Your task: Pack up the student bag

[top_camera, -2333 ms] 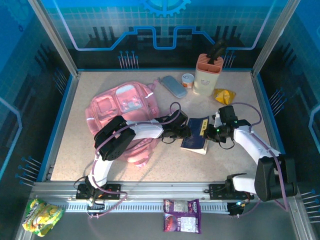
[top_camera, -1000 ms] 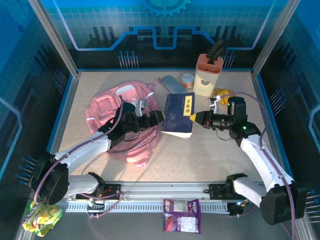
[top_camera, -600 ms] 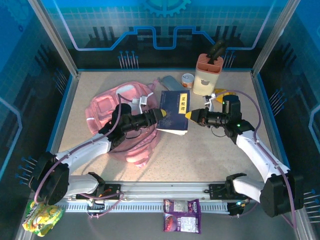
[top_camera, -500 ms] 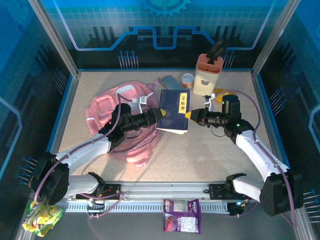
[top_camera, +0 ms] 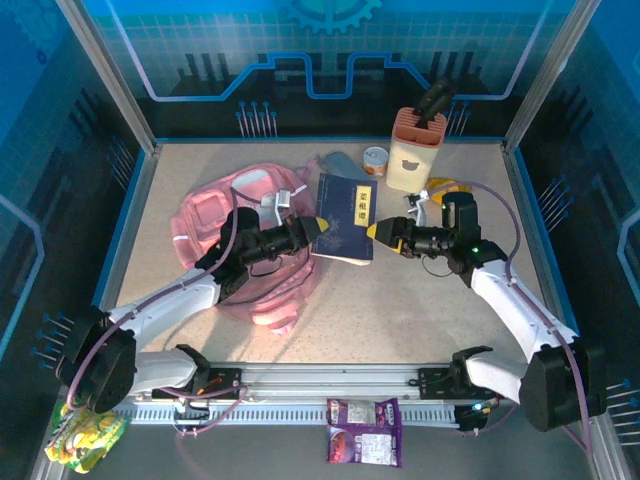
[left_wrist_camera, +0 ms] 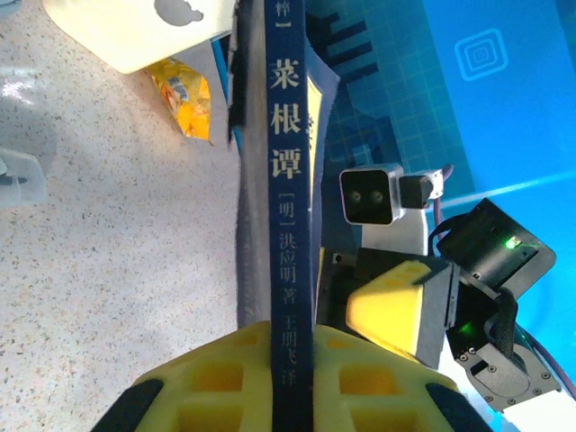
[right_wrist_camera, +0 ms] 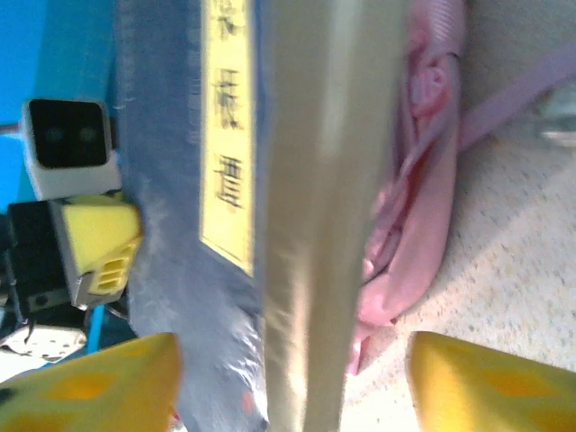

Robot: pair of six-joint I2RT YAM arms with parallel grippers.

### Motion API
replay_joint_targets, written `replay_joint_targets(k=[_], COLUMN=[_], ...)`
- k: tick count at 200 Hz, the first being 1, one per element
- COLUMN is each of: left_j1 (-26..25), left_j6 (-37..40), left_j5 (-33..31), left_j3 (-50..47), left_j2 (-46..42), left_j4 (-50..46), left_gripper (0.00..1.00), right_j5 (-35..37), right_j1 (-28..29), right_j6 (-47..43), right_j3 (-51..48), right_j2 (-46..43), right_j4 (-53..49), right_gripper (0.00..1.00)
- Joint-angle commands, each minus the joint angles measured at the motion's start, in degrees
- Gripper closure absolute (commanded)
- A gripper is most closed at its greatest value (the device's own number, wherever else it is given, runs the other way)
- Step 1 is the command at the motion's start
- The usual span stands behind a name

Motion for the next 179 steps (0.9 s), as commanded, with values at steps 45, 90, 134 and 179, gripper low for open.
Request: replay_joint_targets(k=[45, 90, 134, 179], left_j1=[-1.3, -2.1, -2.1, -2.2], left_j6=[-4.4, -3.0, 3.2, 4.8], left_j5=[-3.0, -4.6, -9.2, -10.4], left_j3=[0.3, 0.7, 0.6, 0.5], left_j2=[-1.8, -1.4, -4.3, -5.2], left_j4=[9.1, 7.4, -3.6, -7.6], left_gripper=[1.0, 1.0, 1.0, 1.0], right_j5=[-0.6, -1.9, -0.3, 0.5], right_j1=[4.2, 8.0, 8.1, 8.1], right_j6=[7.6, 15.0, 14.1, 13.2], right_j3=[-3.0, -2.9, -1.8, -1.6], right_j2=[-0.2, 1.1, -1.9, -1.5], right_j4=[7.7, 19.1, 16.7, 15.5], right_gripper=[0.03, 0.1, 0.3, 0.6])
